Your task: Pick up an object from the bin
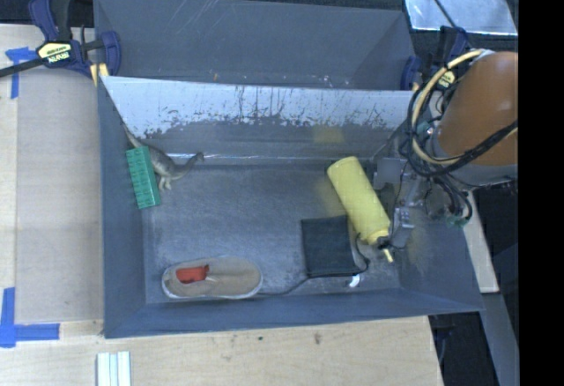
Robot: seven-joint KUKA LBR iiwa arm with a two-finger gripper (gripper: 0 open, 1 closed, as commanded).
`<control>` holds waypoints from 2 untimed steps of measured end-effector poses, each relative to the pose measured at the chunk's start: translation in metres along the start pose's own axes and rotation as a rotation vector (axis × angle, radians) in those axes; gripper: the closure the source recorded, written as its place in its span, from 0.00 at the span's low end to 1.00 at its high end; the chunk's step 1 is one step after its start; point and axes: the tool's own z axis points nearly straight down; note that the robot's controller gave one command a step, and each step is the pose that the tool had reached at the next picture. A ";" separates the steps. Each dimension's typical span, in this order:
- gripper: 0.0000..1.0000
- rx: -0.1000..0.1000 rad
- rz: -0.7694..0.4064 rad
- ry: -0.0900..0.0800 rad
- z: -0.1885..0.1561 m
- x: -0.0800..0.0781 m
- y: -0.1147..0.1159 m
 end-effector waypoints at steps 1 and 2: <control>0.00 0.001 0.295 0.004 0.013 0.011 0.045; 0.00 0.000 0.048 0.005 0.021 0.022 0.055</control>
Offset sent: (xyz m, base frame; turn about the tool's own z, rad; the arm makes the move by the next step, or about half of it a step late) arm -0.0333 0.0481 -0.0357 -0.4892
